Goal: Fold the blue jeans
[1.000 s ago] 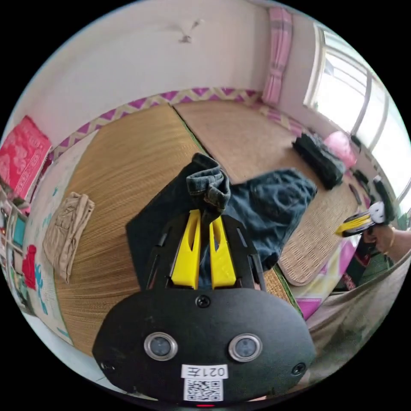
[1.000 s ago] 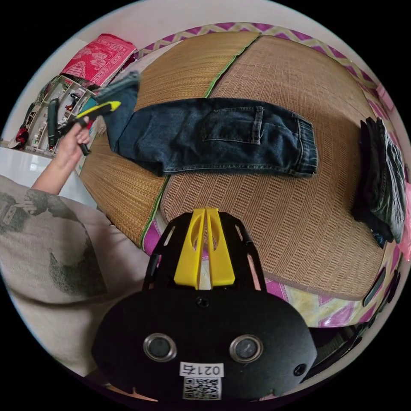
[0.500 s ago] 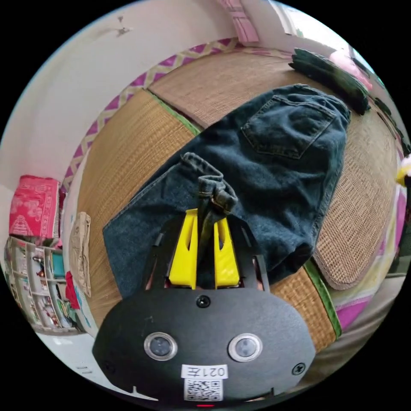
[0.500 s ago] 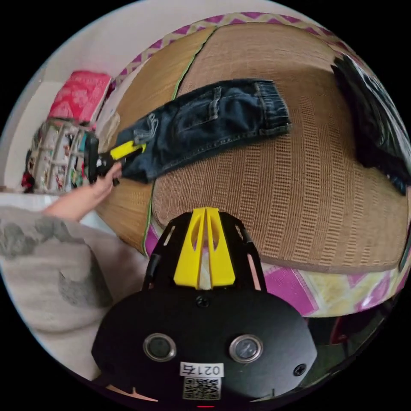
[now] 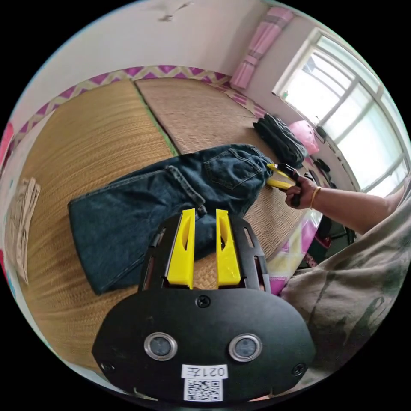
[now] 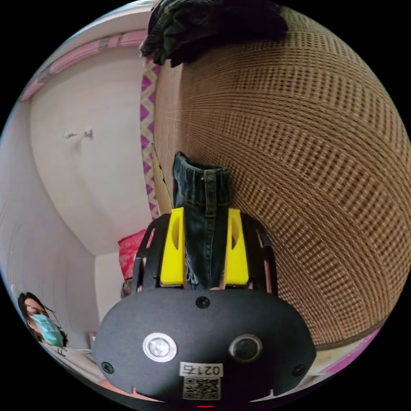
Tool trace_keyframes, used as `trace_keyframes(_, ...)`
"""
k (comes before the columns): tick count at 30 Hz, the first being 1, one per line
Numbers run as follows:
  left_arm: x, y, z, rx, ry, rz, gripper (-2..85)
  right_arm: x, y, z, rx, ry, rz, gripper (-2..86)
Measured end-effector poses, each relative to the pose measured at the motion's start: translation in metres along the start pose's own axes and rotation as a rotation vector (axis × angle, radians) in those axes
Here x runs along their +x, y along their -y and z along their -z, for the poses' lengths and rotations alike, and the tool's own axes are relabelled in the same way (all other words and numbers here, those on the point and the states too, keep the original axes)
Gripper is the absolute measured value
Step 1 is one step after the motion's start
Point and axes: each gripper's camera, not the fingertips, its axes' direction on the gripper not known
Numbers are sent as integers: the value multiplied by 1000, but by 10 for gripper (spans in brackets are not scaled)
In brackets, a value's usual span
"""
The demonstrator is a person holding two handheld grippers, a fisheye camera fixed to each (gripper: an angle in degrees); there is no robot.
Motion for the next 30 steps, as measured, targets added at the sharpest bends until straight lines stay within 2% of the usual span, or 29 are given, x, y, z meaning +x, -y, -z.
trace_keyframes(3,-51,-28,17,-12,7,82,64,1,-4,-11,20,-3,-61,85)
trace_keyframes(5,-78,-46,26,-21,28,111,60,-17,-8,-15,30,-62,-19,66)
trace_keyframes(8,-124,-76,43,-14,38,168,56,-81,-25,-25,38,-163,182,54)
trace_keyframes(11,-167,-106,58,13,27,234,50,-179,-66,-58,-57,-211,533,50)
trace_keyframes(13,-191,-122,62,16,13,260,48,-260,-126,-101,-150,-310,849,50)
trace_keyframes(16,-228,-144,62,14,-11,292,45,-327,-223,-172,-250,-406,1183,50)
trace_keyframes(19,-258,-162,65,28,-15,309,41,-342,-325,-260,-363,-527,1489,50)
trace_keyframes(22,-284,-180,69,33,-1,331,35,-308,-401,-355,-518,-624,1659,50)
trace_keyframes(25,-308,-197,71,29,-1,352,29,-245,-430,-445,-783,-797,1632,55)
trace_keyframes(30,-347,-212,73,33,-21,331,41,-247,-433,-464,-766,-812,1605,64)
